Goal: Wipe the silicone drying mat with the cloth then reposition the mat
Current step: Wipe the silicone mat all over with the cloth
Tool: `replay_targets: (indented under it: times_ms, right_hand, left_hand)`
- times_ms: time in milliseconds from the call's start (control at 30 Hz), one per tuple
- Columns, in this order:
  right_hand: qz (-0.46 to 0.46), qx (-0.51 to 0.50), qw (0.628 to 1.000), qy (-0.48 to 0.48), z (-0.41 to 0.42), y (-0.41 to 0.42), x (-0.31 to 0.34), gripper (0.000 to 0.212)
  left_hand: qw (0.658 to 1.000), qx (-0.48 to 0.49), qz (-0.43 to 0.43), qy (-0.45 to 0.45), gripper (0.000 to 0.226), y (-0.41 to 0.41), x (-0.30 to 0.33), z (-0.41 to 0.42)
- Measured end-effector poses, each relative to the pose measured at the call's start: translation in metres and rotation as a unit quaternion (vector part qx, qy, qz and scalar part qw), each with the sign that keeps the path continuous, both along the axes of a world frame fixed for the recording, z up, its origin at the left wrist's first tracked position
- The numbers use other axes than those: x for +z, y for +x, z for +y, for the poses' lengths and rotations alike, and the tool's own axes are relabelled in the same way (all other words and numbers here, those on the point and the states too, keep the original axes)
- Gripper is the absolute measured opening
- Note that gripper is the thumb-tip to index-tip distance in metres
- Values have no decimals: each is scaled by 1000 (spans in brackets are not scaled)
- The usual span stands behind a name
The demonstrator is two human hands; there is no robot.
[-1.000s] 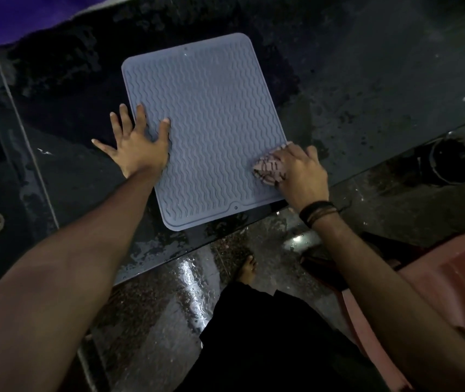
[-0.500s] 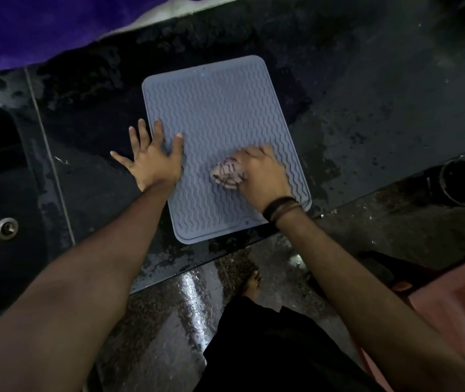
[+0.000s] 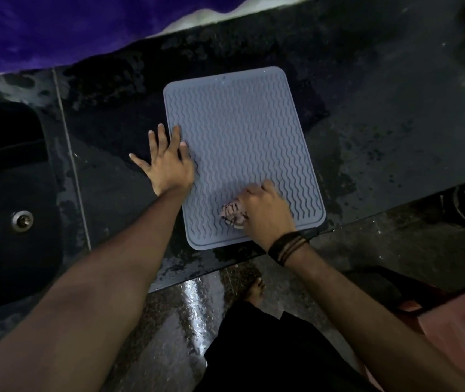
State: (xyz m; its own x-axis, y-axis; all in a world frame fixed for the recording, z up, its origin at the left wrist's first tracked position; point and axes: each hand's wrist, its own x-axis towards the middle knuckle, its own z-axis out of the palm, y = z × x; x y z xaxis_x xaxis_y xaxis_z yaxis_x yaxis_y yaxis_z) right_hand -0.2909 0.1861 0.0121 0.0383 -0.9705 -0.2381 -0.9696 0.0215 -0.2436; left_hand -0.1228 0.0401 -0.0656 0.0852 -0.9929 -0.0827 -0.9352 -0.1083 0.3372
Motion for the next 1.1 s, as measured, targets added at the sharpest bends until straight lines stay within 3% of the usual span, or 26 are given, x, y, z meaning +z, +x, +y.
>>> replay_targets:
  times_ms: [100,267,467,667,733,867,967,1100]
  right_hand:
    - [-59,9,998,-37,-44,9,4,38]
    - [-46,27,997,-60,-113,33,-14,43]
    - [-41,65,995,-64,-66,19,-26,39]
    - [-44,109,993,2,-31,-1,-14,45]
    - [-67,90,994,-11,-56,-3,-8,44]
    - [-81,11,988,-127,-137,17,-3,43]
    - [-55,20,994,-91,-178,35,-11,47]
    - [-39,33,996,-80,-166,29,-25,43]
  left_hand:
    - [1000,11,25,-8,53,1,-1,-2]
    - [1000,8,7,-17,52,4,-5,-4]
    - [1000,12,2,-5,53,2,-3,-4]
    - [1000,-3,7,6,53,1,1,-2]
    - [1000,-14,3,14,54,2,2,-2]
    - [998,-34,-37,28,57,3,-2,-3]
    - [999,-17,-31,27,51,1,-2,-4]
    - [999,-19,-41,22,52,2,-5,-3]
